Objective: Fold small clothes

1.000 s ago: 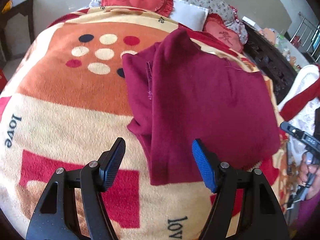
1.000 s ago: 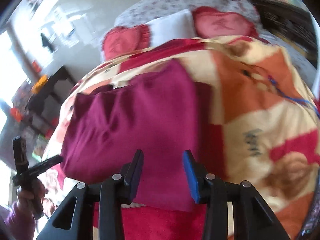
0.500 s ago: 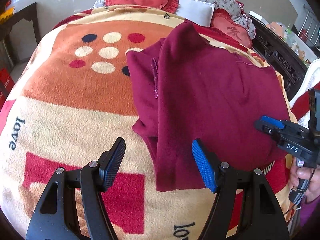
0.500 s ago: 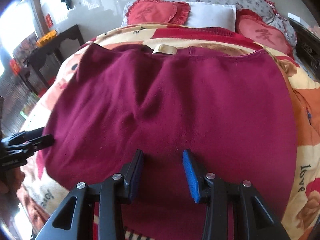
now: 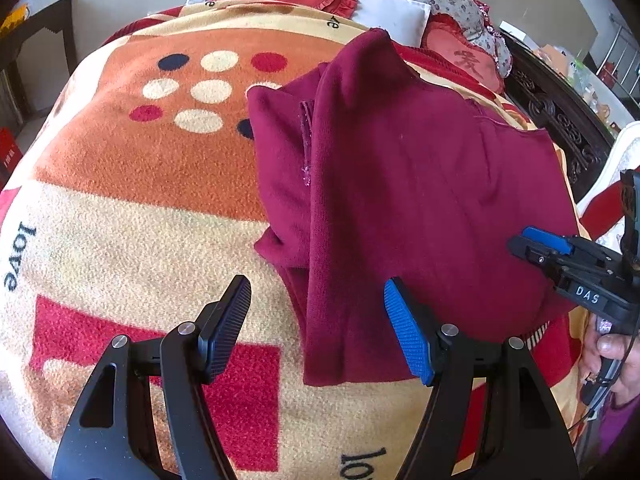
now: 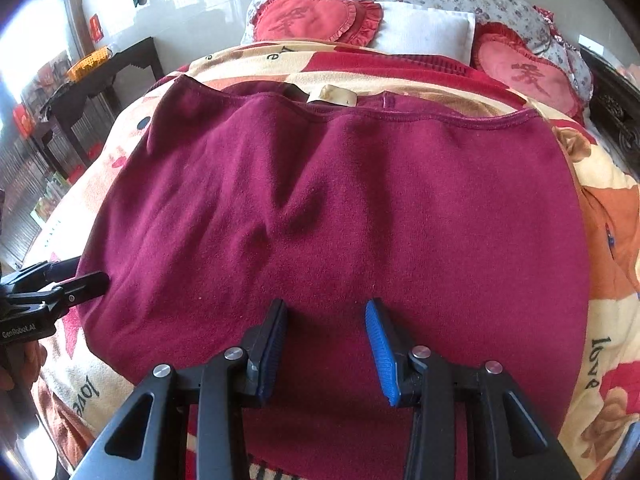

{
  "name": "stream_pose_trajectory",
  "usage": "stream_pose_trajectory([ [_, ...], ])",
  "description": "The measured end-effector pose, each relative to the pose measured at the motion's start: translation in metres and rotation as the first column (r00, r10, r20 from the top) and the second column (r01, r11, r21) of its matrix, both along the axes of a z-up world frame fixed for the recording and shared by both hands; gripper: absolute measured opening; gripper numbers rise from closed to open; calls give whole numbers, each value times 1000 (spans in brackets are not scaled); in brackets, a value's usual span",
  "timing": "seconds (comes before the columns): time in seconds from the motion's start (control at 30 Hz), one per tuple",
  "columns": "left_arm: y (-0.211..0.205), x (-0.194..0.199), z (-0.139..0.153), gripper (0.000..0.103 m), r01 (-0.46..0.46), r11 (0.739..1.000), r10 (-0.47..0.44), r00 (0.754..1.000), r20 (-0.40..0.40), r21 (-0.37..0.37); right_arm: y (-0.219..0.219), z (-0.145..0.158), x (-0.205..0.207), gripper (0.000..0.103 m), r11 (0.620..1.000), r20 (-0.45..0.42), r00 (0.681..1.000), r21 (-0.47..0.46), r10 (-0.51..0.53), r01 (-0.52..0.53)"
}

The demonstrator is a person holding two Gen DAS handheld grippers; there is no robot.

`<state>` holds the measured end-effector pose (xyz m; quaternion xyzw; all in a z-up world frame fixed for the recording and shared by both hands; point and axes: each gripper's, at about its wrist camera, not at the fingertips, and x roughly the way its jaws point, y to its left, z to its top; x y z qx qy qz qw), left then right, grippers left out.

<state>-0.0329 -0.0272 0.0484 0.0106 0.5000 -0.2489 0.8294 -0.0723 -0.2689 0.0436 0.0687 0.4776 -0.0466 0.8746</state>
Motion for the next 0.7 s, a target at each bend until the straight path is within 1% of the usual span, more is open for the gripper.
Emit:
stream_pose_trajectory([
  [0.07,3,2,-2,70,-3,1000,2,1000,-11,-17,2,9,2,39,1000,26,1000,22,7,-7],
  [0.1,4,2,-3,70,-7,1000,6,1000,-22,-29,5,17,5,39,999,53,998,36,19,-21],
  [0.17,8,5,-7,70,-18,998,15,999,-49,-57,11,28,15,39,998,85,995,42,44,-48],
  [0.23,11,6,-10,70,-27,996,22,997,-68,-79,21,38,32,38,994,109,991,60,81,-88],
  [0.27,12,6,-12,70,-30,996,23,997,-73,-87,27,42,43,34,991,115,988,69,102,-110],
  [0.3,13,6,-12,70,-30,995,23,997,-75,-92,33,45,54,32,989,119,985,70,124,-133],
  [0.37,14,6,-13,70,-30,994,23,997,-75,-100,45,48,71,32,985,134,978,46,158,-165],
  [0.43,15,6,-12,70,-31,994,22,997,-78,-106,61,50,92,32,980,144,971,22,193,-198],
  [0.57,18,8,-14,71,-30,992,20,996,-85,-119,83,45,129,32,971,145,962,32,230,-236],
  [0.7,21,9,-15,71,-31,991,20,996,-86,-133,99,33,161,32,967,116,961,27,250,-254],
])
